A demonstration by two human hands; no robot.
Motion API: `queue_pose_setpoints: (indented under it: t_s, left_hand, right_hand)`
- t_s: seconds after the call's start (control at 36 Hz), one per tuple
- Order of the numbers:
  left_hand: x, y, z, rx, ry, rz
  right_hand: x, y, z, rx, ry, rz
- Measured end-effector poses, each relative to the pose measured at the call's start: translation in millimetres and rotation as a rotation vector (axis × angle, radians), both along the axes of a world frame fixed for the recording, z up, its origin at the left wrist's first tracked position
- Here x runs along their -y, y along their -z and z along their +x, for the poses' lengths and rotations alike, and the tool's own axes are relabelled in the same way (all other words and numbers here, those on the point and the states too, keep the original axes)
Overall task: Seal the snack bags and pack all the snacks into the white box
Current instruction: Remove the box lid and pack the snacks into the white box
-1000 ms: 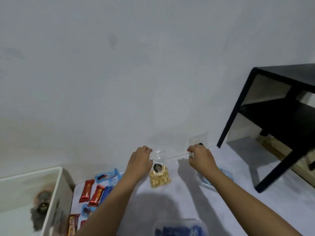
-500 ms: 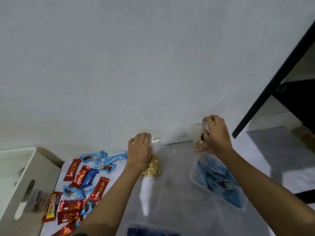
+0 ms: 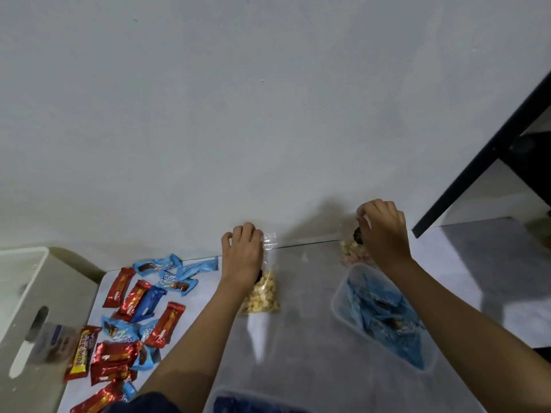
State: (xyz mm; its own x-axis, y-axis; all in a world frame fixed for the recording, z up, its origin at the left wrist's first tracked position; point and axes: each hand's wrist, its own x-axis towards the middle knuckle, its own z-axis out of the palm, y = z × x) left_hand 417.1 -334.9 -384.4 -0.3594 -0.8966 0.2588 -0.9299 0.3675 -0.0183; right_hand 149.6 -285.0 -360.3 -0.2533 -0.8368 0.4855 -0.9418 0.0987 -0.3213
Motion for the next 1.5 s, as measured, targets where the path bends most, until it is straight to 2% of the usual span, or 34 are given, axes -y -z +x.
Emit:
queue_pose_setpoints:
  t_s: [0.14,0.28,0.42,0.69,0.86,0.94,1.03,1.17,1.28,1.5]
  left_hand:
    - [-8.3,20.8,4.8,-0.074,-0.001,0.044]
    - [-21.1,31.1,14.0,-0.130,-0.108,0.309]
    - [-22.2,29.9,17.9,-0.334,-0.163,0.509]
    - [-23.8,28.5,14.1,-0.372,-0.219,0.688]
    - [-19.5,28.5,17.8,-0.596,-0.309,0.722]
    - [-20.2,27.5,19.6,-0.594,-0.260,0.635]
    - [-23.0,18.8,20.0,-0.474,-0.206,0.565]
    - [-30.6,-2.2,25.6,-0.527,0.001,0.675]
    - [-37.0,-27.6,35.3,-0.548,0.199,0.656]
    - [-41.6,-97.2,88.7,-0.550,0.304,0.643]
  right_hand:
    - [-1.1,4.2,3.6,0.027,-0.008,0.013]
    - [-0.6,6.7,7.3,0.021,-0.023,0.003]
    - [-1.7,8.5,12.6,0.035,-0.063,0.017]
    - [-5.5,6.6,23.9,0.068,-0.084,0.051]
    - [-7.0,3.4,28.9,0.064,-0.099,0.064]
    - [-7.6,-2.2,32.9,0.042,-0.109,0.066]
    - [-8.1,-9.9,35.8,0.023,-0.123,0.058]
    - [-12.0,-25.6,42.7,0.040,-0.179,0.063]
    - [-17.2,-47.3,56.2,0.124,-0.206,0.155]
    - [-24.0,-106.3,106.1,0.065,-0.180,0.117]
